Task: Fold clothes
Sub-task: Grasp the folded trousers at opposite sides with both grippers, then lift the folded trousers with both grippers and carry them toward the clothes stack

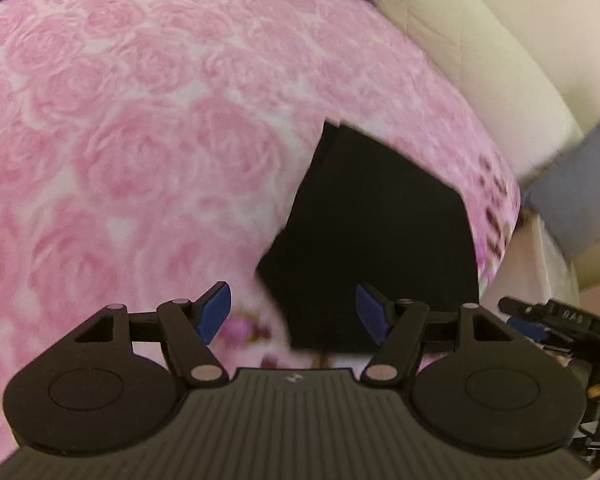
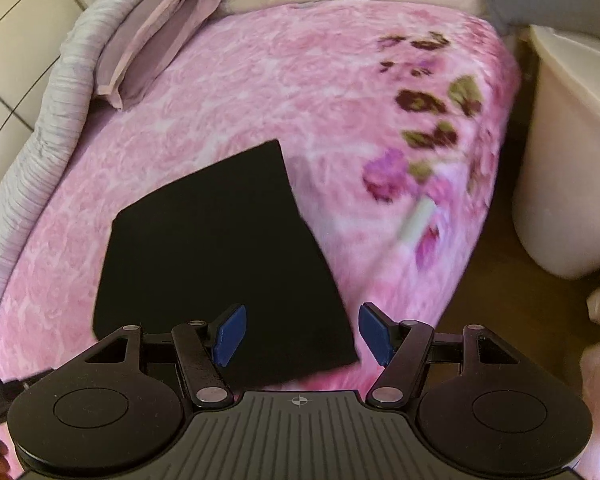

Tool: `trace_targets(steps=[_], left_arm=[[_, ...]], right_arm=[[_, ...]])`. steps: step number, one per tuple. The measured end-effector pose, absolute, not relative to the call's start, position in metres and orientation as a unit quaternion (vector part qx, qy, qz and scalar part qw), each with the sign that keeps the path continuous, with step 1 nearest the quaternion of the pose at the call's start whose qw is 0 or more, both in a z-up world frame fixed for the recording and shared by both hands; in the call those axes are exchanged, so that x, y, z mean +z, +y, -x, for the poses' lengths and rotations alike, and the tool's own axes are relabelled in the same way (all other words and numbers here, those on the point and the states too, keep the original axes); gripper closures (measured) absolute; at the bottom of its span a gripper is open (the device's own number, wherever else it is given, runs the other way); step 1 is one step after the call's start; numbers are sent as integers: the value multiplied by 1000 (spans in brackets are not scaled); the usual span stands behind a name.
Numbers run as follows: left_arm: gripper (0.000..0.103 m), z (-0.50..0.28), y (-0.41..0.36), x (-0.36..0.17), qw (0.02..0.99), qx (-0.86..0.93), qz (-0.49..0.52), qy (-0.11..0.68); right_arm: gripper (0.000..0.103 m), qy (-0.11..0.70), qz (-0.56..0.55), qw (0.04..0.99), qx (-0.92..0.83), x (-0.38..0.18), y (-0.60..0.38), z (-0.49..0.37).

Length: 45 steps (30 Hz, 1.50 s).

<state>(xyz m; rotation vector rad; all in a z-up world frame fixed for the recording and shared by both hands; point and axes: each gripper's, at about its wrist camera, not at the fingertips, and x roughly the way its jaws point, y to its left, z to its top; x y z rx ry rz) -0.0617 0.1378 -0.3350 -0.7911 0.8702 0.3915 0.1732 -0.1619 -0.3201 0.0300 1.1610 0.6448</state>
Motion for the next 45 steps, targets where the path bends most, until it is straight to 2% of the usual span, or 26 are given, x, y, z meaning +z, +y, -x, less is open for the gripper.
trace_targets(steps=[4, 12, 16, 25, 31, 35, 40, 43, 45], left_arm=[[38, 33, 160, -349, 818, 177, 393, 382], [36, -4, 193, -386, 816, 109, 425, 377], [36, -15, 205, -404, 805, 87, 449, 379], [34, -36, 221, -429, 780, 51, 506, 365], [34, -54, 215, -446, 769, 36, 514, 379], [36, -61, 211, -455, 766, 25, 532, 360], [54, -81, 199, -457, 776, 12, 511, 370], [58, -83, 195, -456, 782, 17, 503, 368], [59, -81, 194, -458, 781, 21, 508, 363]], right_arm=[[37, 546, -18, 774, 319, -331, -150, -218], [37, 576, -4, 723, 381, -360, -127, -271], [37, 598, -40, 699, 389, -377, -123, -289], [37, 638, -99, 658, 387, -403, -115, -300], [37, 645, -131, 641, 395, -415, -110, -304], [37, 646, -141, 630, 407, -419, -107, -307], [37, 641, -135, 620, 432, -421, -101, -306], [38, 636, -126, 616, 448, -424, -96, -303], [44, 633, -122, 613, 456, -425, -90, -300]])
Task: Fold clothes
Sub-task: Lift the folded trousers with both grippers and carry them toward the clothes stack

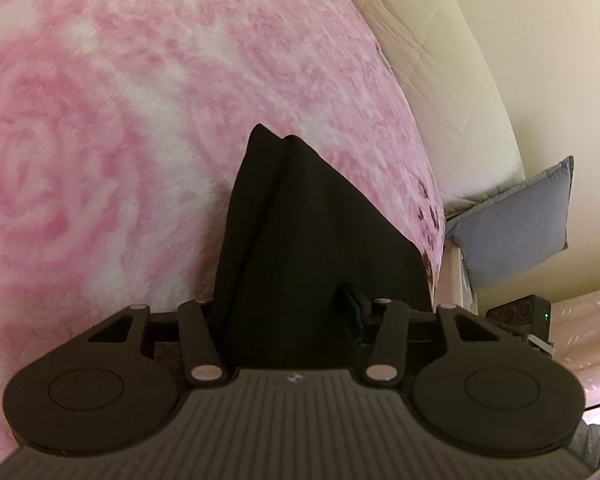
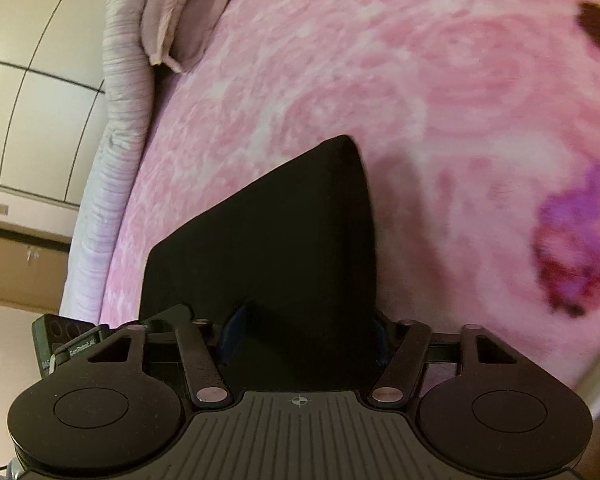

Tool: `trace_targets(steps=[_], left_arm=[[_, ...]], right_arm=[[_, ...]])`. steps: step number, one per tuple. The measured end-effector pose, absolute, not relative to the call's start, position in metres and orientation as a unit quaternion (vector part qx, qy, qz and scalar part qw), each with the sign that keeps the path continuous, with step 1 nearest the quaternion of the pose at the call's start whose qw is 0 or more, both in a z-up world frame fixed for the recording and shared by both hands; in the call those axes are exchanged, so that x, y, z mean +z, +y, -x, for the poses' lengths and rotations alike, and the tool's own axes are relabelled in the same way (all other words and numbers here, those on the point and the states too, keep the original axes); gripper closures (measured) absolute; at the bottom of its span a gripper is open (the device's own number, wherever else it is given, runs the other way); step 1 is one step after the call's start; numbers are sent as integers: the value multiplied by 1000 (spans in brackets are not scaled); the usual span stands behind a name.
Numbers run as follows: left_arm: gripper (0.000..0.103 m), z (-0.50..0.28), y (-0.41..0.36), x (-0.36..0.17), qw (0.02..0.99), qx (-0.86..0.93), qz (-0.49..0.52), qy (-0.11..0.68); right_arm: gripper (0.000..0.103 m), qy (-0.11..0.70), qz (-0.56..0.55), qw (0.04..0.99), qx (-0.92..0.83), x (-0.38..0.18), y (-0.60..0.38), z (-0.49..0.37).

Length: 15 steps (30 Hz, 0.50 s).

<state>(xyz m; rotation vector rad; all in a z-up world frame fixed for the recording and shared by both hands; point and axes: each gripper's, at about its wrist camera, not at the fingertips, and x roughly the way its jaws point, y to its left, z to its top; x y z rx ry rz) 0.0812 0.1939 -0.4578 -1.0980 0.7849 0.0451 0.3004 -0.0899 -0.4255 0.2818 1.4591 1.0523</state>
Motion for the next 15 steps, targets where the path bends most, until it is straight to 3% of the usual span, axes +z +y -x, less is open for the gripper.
trace_targets(steps=[5, 9, 15], left_arm=[[75, -71, 192, -457, 782, 23, 518, 347], [81, -56, 188, -444, 799, 23, 504, 327], [83, 6, 186, -407, 818, 59, 510, 261]], right_arm=[[77, 633, -145, 596, 472, -430, -84, -296], [80, 613, -135, 604, 491, -418, -83, -286], [82, 579, -135, 596, 539, -379, -69, -251]])
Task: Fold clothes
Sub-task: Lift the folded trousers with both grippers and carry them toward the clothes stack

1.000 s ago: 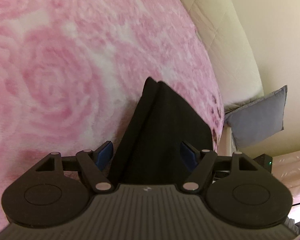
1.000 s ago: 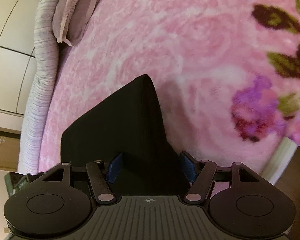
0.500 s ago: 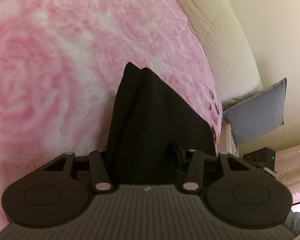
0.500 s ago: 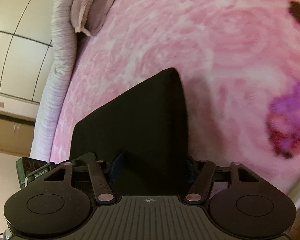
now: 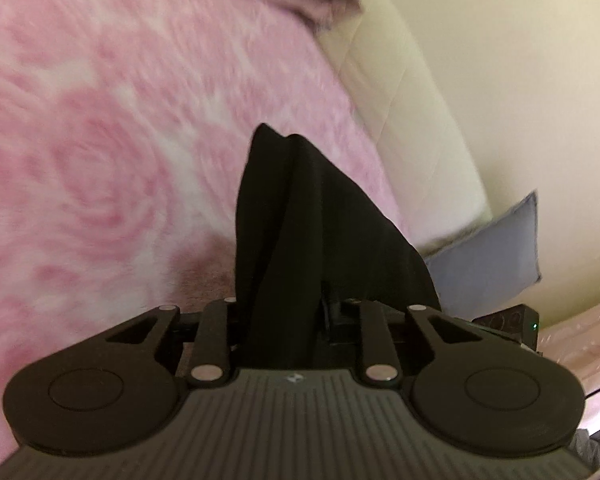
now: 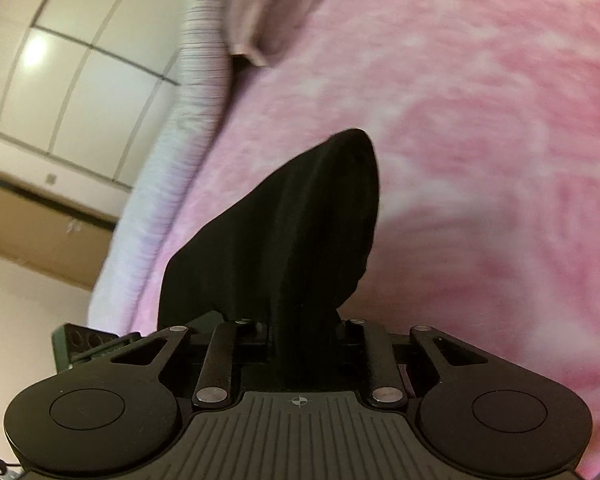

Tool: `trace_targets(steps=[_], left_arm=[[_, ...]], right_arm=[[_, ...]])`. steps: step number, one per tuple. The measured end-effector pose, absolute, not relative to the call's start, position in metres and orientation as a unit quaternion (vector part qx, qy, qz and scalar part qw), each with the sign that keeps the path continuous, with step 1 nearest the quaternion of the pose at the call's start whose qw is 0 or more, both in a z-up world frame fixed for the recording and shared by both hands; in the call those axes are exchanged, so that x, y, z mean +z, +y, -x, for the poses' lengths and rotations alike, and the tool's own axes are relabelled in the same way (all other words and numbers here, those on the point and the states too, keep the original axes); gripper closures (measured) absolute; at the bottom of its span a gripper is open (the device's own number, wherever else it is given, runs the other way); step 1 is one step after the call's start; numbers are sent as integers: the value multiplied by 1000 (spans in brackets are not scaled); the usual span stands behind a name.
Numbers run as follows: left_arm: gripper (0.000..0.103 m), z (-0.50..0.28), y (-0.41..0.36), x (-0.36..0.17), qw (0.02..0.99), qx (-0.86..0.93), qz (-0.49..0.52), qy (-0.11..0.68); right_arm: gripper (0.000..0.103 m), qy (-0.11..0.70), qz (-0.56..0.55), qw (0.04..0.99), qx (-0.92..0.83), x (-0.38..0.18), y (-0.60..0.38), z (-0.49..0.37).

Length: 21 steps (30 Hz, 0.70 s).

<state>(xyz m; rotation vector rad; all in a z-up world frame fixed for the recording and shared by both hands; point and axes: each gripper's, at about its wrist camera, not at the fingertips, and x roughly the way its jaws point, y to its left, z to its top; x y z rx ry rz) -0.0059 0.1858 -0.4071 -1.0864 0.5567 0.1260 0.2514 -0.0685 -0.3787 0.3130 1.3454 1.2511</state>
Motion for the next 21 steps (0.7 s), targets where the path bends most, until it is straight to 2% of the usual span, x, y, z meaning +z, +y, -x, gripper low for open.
trace_targets(steps=[5, 11, 21], left_arm=[[84, 86, 188, -366, 828, 115, 509, 204], [84, 219, 191, -302, 840, 178, 494, 136], [84, 477, 166, -175, 835, 303, 454, 64]], right_arm=[[82, 571, -127, 566, 582, -343, -35, -202], [82, 546, -108, 517, 651, -287, 16, -114], [82, 509, -86, 424, 744, -171, 86, 109]])
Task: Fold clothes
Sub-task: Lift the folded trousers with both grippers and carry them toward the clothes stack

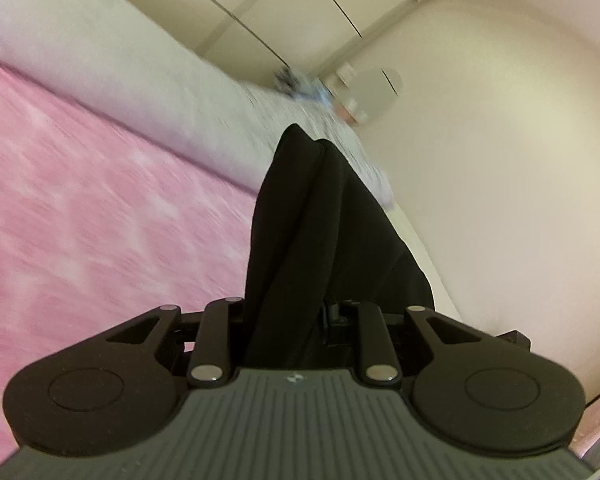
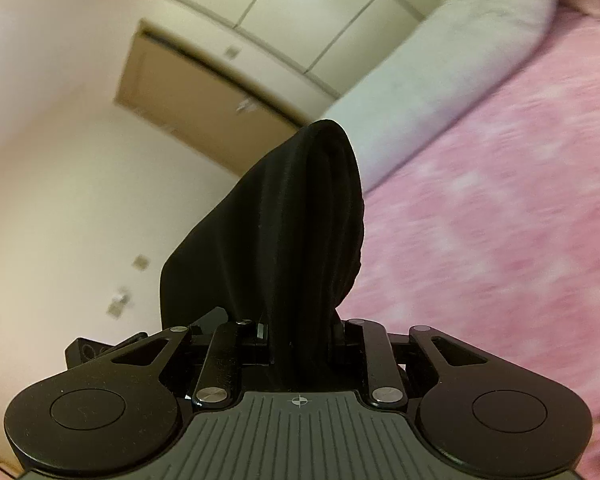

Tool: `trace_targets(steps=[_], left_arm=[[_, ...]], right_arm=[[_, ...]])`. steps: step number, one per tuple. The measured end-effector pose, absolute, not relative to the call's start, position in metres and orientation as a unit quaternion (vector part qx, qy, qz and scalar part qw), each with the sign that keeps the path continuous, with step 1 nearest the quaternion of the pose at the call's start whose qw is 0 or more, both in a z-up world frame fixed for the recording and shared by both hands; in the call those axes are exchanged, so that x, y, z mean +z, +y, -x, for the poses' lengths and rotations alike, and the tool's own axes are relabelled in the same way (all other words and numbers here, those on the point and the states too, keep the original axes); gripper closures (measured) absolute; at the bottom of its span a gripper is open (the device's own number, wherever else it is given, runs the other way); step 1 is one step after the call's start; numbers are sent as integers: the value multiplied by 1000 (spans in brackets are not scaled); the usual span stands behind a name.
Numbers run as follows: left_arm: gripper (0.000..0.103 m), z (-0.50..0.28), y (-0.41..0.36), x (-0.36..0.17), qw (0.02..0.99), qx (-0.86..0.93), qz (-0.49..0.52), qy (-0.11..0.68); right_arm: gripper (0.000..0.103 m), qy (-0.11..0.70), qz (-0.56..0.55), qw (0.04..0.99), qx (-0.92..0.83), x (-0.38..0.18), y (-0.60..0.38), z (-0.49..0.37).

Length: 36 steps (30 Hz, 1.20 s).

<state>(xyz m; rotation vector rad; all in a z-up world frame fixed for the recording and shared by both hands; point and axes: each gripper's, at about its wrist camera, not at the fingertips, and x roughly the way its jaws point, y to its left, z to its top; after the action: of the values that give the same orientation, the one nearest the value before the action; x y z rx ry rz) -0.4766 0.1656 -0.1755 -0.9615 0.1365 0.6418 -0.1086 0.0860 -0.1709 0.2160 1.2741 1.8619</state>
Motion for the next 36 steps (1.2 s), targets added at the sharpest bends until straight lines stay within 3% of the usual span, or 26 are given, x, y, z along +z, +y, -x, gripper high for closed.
trace_targets(steps=[10, 24, 36], left_arm=[[84, 643, 118, -103, 780, 445, 440, -14], [84, 794, 89, -84, 711, 542, 434, -108], [84, 1018, 175, -103, 747, 487, 452, -31]], right_arm=[[82, 509, -30, 301, 806, -108, 156, 280], [82, 485, 48, 197, 851, -90, 183, 442], [82, 544, 0, 256, 799, -135, 217, 657]])
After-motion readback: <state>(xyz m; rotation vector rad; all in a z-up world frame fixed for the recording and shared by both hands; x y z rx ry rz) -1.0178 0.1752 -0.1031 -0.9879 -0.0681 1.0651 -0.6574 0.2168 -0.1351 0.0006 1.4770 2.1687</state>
